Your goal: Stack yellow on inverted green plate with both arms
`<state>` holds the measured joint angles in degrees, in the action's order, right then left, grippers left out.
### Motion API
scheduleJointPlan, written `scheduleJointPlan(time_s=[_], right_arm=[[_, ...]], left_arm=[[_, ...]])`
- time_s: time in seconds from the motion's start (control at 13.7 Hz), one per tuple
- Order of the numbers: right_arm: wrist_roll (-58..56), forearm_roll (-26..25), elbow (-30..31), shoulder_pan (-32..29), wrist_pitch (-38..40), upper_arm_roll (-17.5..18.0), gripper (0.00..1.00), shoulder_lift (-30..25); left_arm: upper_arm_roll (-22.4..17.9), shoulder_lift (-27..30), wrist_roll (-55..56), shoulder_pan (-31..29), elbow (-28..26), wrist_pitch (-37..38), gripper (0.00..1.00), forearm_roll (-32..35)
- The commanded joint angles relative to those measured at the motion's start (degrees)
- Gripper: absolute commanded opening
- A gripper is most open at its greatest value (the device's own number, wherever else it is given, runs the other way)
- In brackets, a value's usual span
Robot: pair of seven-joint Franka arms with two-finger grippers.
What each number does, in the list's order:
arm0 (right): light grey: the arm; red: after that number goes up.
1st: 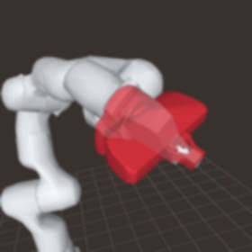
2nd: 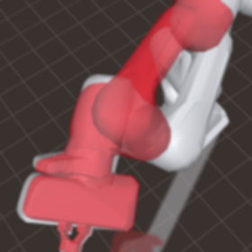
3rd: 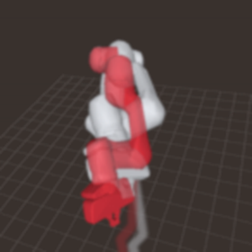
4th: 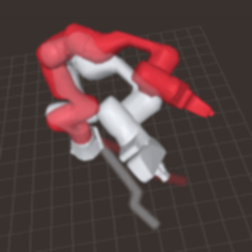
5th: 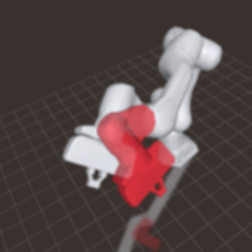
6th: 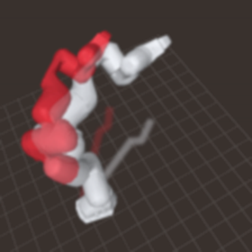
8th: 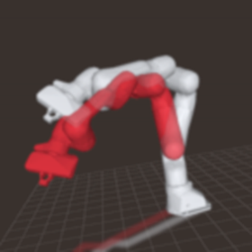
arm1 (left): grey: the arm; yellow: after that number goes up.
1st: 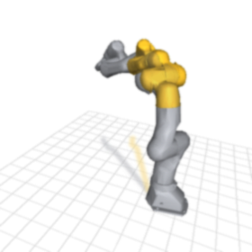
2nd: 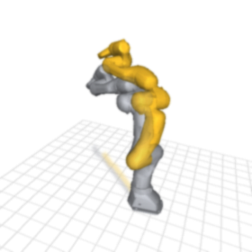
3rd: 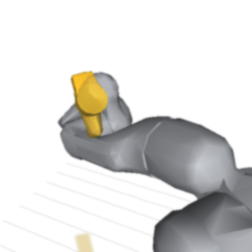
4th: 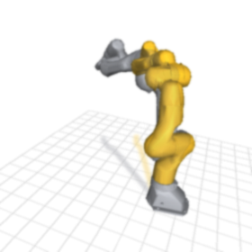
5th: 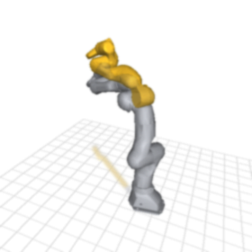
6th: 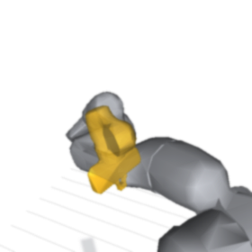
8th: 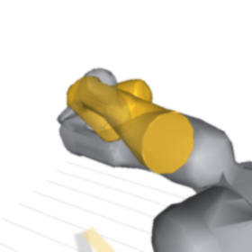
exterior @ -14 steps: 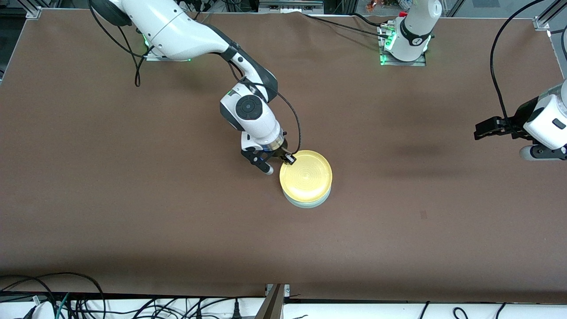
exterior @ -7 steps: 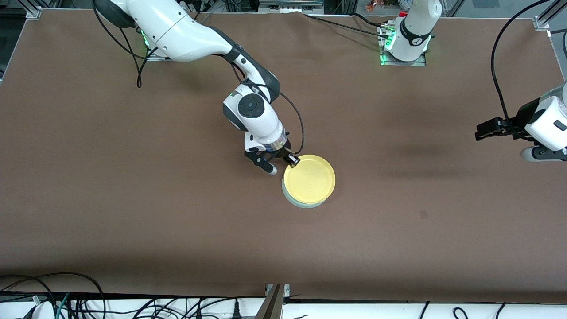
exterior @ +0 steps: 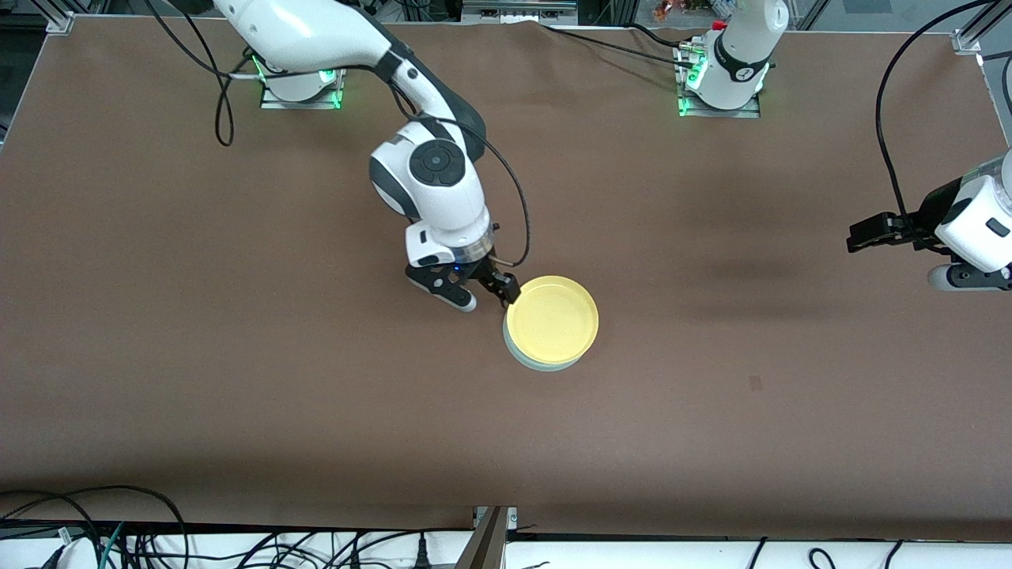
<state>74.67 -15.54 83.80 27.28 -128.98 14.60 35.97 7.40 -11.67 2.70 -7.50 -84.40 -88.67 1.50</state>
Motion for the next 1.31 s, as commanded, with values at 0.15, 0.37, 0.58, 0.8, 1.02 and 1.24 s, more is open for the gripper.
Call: scheduleJointPlan(time_s=[0.15, 0.37, 0.58, 0.8, 1.02, 1.24], right_arm=[[-15.7, 1.7, 1.2, -2.1, 12.5, -2.2, 1.00, -6.8], [-30.5, 10.9, 2.7, -6.5, 15.5, -4.9, 1.00, -11.8], [-46.2, 12.8, 3.8, -12.1, 22.0, -6.9, 1.00, -16.4], [-57.5, 12.8, 9.8, -18.9, 24.0, -7.0, 1.00, -23.6], [-66.8, 12.9, 14.5, -21.5, 24.5, -12.2, 1.00, -30.4], [-71.3, 14.3, 14.7, -24.0, 28.7, -15.1, 1.00, -33.9]], left_arm=[[0.0, -0.5, -1.6, -0.5, 1.3, 0.3, 1.00, -1.9], [0.0, -0.5, -1.4, -0.4, 1.3, 0.3, 1.00, -1.9], [0.0, -0.5, -1.3, -0.4, 1.3, 0.3, 1.00, -1.9], [0.0, -0.5, -1.3, -0.4, 1.4, 0.3, 1.00, -1.9], [0.0, -0.7, -1.4, -0.4, 1.4, 0.4, 1.00, -1.9], [0.0, -0.8, -1.3, -0.4, 1.4, 0.4, 1.00, -1.9]])
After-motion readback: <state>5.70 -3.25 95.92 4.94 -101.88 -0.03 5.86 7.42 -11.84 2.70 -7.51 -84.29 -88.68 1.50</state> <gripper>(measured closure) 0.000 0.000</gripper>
